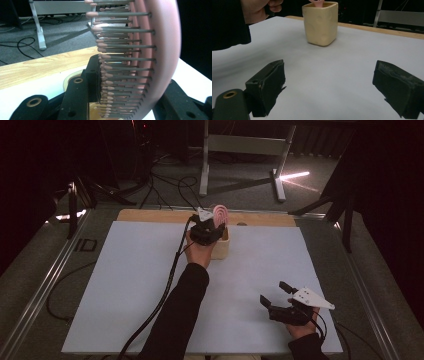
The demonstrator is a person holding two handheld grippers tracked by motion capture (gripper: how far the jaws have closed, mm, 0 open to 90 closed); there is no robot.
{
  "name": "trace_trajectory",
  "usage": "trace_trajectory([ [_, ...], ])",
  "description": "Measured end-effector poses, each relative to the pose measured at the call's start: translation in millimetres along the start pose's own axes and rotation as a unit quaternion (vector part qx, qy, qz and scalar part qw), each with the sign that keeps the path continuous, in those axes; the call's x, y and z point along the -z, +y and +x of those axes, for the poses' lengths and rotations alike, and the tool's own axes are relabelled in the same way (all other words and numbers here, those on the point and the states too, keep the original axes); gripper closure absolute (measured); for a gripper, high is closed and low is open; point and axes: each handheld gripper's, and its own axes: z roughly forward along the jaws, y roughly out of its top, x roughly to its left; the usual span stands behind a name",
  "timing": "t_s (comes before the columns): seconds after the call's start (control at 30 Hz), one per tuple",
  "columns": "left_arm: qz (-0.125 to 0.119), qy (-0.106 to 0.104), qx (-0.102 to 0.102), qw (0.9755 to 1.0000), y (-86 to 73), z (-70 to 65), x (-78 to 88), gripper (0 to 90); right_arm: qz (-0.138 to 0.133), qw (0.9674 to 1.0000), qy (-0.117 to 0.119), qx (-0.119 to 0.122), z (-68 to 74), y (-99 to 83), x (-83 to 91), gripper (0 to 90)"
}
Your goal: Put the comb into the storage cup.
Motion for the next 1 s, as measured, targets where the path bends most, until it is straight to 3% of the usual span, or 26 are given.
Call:
trace_trajectory([
  [0.2,0.003,-0.005,0.007,1.0000,-2.7,3.5,-1.6,62.7,0.001,1.0000,-0.001,0.003,0.1,-0.2,-0.2,10.7],
  [0.53,0.009,-0.010,-0.002,0.9999,-1.4,4.5,-0.9,62.7,0.001,1.0000,0.000,0.004,1.3,0.4,-0.3,10.6],
  [1.0,0.013,-0.004,0.000,0.9999,-1.7,13.3,3.8,62.0,0.001,1.0000,0.000,0.003,0.7,0.0,0.3,10.7],
])
